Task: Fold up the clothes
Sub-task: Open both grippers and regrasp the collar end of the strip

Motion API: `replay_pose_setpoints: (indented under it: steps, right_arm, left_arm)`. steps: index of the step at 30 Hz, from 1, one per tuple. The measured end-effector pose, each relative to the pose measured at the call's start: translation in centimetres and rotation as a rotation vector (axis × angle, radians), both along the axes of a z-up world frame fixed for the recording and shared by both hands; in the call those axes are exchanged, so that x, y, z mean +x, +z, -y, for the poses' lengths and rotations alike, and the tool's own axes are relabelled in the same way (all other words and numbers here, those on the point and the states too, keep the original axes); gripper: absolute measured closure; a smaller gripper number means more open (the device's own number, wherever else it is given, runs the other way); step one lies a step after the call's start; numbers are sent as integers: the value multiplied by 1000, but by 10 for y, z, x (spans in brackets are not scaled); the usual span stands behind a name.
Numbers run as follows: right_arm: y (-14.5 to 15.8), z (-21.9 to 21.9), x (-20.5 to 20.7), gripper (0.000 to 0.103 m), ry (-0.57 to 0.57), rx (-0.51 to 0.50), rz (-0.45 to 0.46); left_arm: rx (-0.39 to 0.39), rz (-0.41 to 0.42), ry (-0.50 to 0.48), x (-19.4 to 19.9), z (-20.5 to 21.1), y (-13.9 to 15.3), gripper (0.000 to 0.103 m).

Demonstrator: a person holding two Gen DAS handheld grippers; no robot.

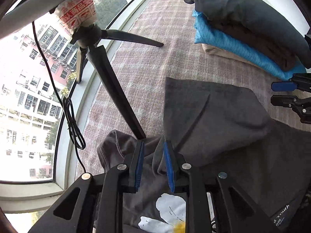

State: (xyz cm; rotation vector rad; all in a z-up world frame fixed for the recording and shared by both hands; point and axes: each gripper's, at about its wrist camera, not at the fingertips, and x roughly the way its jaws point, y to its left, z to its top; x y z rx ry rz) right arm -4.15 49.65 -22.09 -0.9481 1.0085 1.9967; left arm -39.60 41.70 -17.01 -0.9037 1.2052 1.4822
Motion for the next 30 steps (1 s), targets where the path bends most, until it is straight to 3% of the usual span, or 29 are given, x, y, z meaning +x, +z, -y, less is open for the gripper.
replay_pose_setpoints:
  steps: [4, 10, 20, 24, 26, 30]
  right_arm:
    - [-4, -10, -14, 65, -38, -20, -29]
    - [-9, -23, -23, 65, -104, -56, -54]
    - [-16, -23, -28, 65, -99, -67, -49]
    - [-20, -24, -34, 65, -90, -67, -38]
    - [-21, -23, -37, 65, -87, -47, -31]
    - [-20, -21, -46, 65, -56, -11, -11]
  left_arm:
    - [-26, 15, -27, 4, -37, -21, 80]
    - [-24, -1, 4, -10, -70, -27, 79]
    - [-38, -11, -6, -19, -83, -41, 74]
    - [-34, 11, -23, -20, -80, -37, 82]
    - [-29, 15, -34, -18, -77, -35, 93]
    - [-16, 22, -43, -10, -69, -33, 99]
